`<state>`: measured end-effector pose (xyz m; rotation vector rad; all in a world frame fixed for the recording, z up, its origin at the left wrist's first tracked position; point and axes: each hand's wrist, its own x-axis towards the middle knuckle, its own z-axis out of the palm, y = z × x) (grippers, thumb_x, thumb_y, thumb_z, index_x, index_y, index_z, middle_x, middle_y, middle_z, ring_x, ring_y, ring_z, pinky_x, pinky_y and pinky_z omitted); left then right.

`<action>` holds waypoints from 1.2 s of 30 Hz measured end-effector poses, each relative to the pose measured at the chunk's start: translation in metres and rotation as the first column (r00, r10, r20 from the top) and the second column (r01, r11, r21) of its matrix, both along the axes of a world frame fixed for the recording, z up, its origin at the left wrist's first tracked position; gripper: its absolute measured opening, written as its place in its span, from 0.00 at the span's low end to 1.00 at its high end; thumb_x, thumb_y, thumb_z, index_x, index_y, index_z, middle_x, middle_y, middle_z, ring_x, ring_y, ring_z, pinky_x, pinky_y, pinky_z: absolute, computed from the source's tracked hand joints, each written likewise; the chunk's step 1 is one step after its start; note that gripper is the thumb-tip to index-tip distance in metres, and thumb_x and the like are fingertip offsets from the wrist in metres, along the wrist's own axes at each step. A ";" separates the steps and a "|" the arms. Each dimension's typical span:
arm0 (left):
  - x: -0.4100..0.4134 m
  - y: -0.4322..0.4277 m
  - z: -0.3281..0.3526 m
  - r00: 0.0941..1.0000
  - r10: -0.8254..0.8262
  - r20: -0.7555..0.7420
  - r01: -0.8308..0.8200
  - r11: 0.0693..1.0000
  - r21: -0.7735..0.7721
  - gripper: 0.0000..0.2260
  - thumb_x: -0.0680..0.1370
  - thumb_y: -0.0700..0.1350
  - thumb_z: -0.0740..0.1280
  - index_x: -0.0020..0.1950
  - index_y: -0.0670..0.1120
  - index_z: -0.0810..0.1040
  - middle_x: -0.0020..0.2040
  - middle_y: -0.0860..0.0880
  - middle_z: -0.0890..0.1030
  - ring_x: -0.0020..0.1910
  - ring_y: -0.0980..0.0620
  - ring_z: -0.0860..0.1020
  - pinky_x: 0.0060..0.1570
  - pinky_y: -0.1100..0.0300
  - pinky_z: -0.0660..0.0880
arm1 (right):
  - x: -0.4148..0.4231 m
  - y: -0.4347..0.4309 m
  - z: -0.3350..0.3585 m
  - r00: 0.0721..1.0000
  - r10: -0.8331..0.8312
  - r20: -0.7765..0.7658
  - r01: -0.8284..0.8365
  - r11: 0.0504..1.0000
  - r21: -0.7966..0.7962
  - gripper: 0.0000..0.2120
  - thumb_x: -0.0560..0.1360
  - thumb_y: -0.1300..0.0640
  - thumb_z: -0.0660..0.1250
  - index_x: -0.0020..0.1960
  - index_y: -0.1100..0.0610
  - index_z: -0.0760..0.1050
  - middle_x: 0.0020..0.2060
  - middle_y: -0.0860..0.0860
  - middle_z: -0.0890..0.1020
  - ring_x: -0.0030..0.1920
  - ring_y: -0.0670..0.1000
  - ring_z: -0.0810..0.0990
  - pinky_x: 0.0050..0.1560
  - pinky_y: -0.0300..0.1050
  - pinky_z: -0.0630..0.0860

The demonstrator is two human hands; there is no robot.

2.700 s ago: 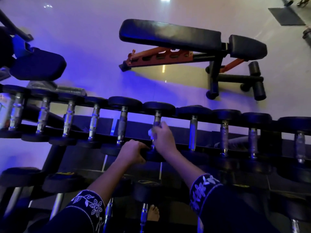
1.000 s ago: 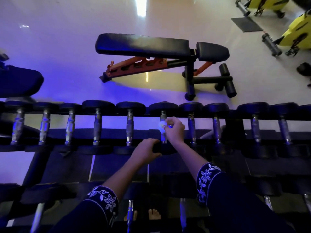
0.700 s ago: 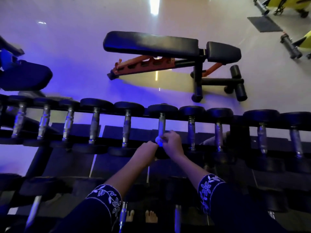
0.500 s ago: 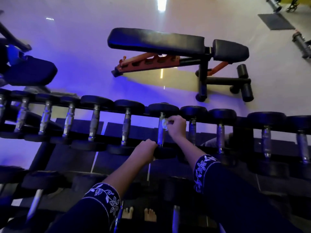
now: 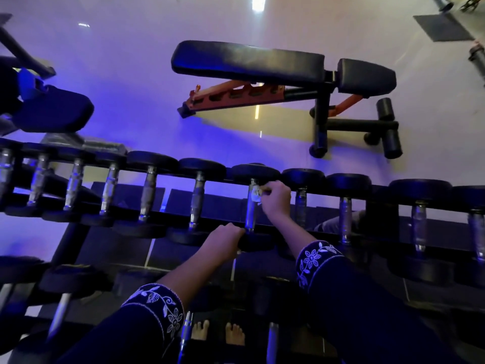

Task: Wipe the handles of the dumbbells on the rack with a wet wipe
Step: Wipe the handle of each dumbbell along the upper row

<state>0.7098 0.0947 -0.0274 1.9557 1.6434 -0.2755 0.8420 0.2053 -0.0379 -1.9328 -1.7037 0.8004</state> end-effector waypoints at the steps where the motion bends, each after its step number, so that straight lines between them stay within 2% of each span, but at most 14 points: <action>1: 0.000 0.000 -0.001 1.000 -0.008 -0.007 0.008 1.000 0.003 0.15 0.74 0.44 0.69 0.60 0.47 0.76 0.56 0.43 0.79 0.55 0.41 0.78 0.54 0.48 0.76 | 0.001 -0.005 -0.003 1.000 -0.009 -0.021 0.008 1.000 -0.015 0.09 0.67 0.69 0.66 0.43 0.62 0.83 0.42 0.58 0.82 0.44 0.58 0.79 0.41 0.40 0.69; 7: -0.003 0.004 -0.001 0.998 -0.059 -0.025 0.059 0.998 0.009 0.16 0.75 0.45 0.69 0.62 0.47 0.76 0.56 0.44 0.80 0.55 0.42 0.79 0.55 0.48 0.77 | 0.007 -0.054 -0.022 0.986 -0.070 -0.151 0.057 0.994 -0.090 0.06 0.66 0.68 0.70 0.40 0.61 0.84 0.38 0.57 0.84 0.41 0.54 0.81 0.44 0.40 0.74; 12: -0.007 0.003 -0.005 0.997 -0.080 -0.006 0.080 0.997 0.006 0.18 0.75 0.45 0.69 0.64 0.48 0.74 0.58 0.44 0.80 0.56 0.41 0.78 0.56 0.48 0.76 | 0.004 -0.073 -0.020 0.969 -0.118 -0.218 0.093 0.988 -0.122 0.06 0.66 0.67 0.73 0.41 0.59 0.84 0.38 0.54 0.84 0.39 0.48 0.81 0.38 0.26 0.70; 15: -0.007 0.004 -0.003 0.997 -0.074 0.002 0.074 0.997 -0.003 0.18 0.75 0.45 0.69 0.65 0.49 0.74 0.58 0.45 0.79 0.57 0.41 0.77 0.55 0.48 0.76 | -0.006 -0.044 -0.007 0.956 -0.174 -0.236 0.166 0.985 -0.054 0.06 0.66 0.68 0.71 0.41 0.61 0.84 0.38 0.56 0.85 0.40 0.52 0.82 0.44 0.37 0.77; 16: -0.008 0.004 -0.002 0.997 -0.074 0.002 0.074 0.997 -0.007 0.18 0.75 0.45 0.69 0.65 0.49 0.74 0.58 0.45 0.79 0.57 0.41 0.77 0.55 0.48 0.76 | -0.010 -0.032 -0.002 0.949 -0.191 -0.252 0.183 0.982 -0.054 0.06 0.67 0.68 0.71 0.41 0.62 0.84 0.38 0.56 0.85 0.38 0.52 0.82 0.42 0.36 0.77; 18: -0.008 0.004 -0.001 0.997 -0.072 0.004 0.072 0.997 -0.008 0.18 0.75 0.46 0.68 0.65 0.49 0.74 0.58 0.45 0.79 0.56 0.41 0.77 0.55 0.48 0.76 | -0.017 -0.015 0.010 0.935 -0.232 -0.267 0.218 0.973 -0.081 0.05 0.68 0.69 0.70 0.43 0.64 0.83 0.38 0.55 0.84 0.33 0.49 0.79 0.32 0.23 0.68; 19: -0.008 0.004 -0.001 0.998 -0.069 0.006 0.069 0.998 -0.005 0.18 0.75 0.46 0.69 0.65 0.49 0.75 0.58 0.45 0.79 0.56 0.42 0.78 0.54 0.48 0.77 | -0.019 -0.010 0.012 0.934 -0.246 -0.259 0.233 0.969 -0.078 0.06 0.69 0.69 0.71 0.44 0.64 0.83 0.39 0.56 0.83 0.34 0.48 0.77 0.29 0.21 0.65; 22: -0.008 0.003 -0.001 0.998 -0.052 0.017 0.052 0.999 0.003 0.18 0.75 0.46 0.69 0.64 0.50 0.75 0.57 0.46 0.80 0.56 0.42 0.78 0.54 0.47 0.77 | -0.018 -0.023 0.001 0.935 -0.242 -0.261 0.233 0.970 -0.067 0.05 0.68 0.68 0.71 0.43 0.62 0.84 0.40 0.57 0.84 0.40 0.52 0.80 0.35 0.25 0.66; 25: -0.009 0.002 -0.002 0.999 -0.041 0.021 0.041 0.999 0.002 0.18 0.74 0.47 0.69 0.64 0.50 0.75 0.58 0.45 0.80 0.57 0.41 0.77 0.55 0.47 0.77 | -0.010 -0.063 -0.016 0.968 -0.160 -0.196 0.150 0.987 -0.062 0.04 0.68 0.66 0.72 0.41 0.61 0.83 0.39 0.56 0.84 0.40 0.52 0.81 0.41 0.37 0.73; 29: -0.010 0.003 -0.001 0.998 -0.060 0.010 0.060 0.998 0.011 0.20 0.74 0.48 0.70 0.66 0.49 0.74 0.58 0.46 0.80 0.58 0.41 0.77 0.56 0.48 0.76 | -0.005 -0.072 -0.016 0.992 -0.057 -0.112 0.048 0.995 -0.085 0.04 0.69 0.66 0.71 0.42 0.60 0.83 0.40 0.54 0.83 0.39 0.48 0.78 0.41 0.37 0.72; 31: -0.010 0.003 -0.001 0.998 -0.060 0.015 0.060 0.998 0.013 0.20 0.75 0.47 0.70 0.67 0.49 0.74 0.58 0.46 0.80 0.57 0.43 0.78 0.57 0.48 0.76 | -0.005 -0.054 -0.008 0.983 -0.111 -0.145 0.102 0.992 -0.068 0.07 0.68 0.68 0.68 0.41 0.61 0.83 0.38 0.55 0.84 0.39 0.50 0.80 0.39 0.33 0.72; 34: -0.010 0.002 0.001 0.999 -0.051 0.016 0.051 0.999 0.006 0.20 0.75 0.47 0.70 0.67 0.49 0.75 0.56 0.46 0.81 0.56 0.43 0.78 0.55 0.48 0.77 | -0.007 -0.021 0.000 0.948 -0.255 -0.192 0.233 0.964 -0.129 0.07 0.69 0.70 0.65 0.39 0.64 0.82 0.34 0.53 0.82 0.35 0.49 0.77 0.29 0.22 0.67; 35: -0.009 0.002 0.002 0.999 -0.046 0.019 0.046 0.999 0.002 0.20 0.75 0.47 0.70 0.66 0.49 0.75 0.56 0.46 0.81 0.56 0.43 0.78 0.55 0.48 0.77 | -0.009 -0.013 -0.003 0.935 -0.286 -0.209 0.256 0.954 -0.159 0.06 0.69 0.69 0.66 0.37 0.64 0.81 0.33 0.53 0.81 0.34 0.49 0.78 0.31 0.25 0.71; 36: -0.009 0.003 0.003 0.999 -0.039 0.025 0.039 0.999 -0.001 0.20 0.74 0.47 0.70 0.66 0.49 0.75 0.56 0.46 0.81 0.56 0.43 0.78 0.55 0.48 0.77 | -0.011 -0.009 -0.007 0.920 -0.314 -0.235 0.271 0.942 -0.200 0.06 0.69 0.69 0.67 0.34 0.63 0.80 0.31 0.54 0.80 0.33 0.51 0.78 0.33 0.33 0.76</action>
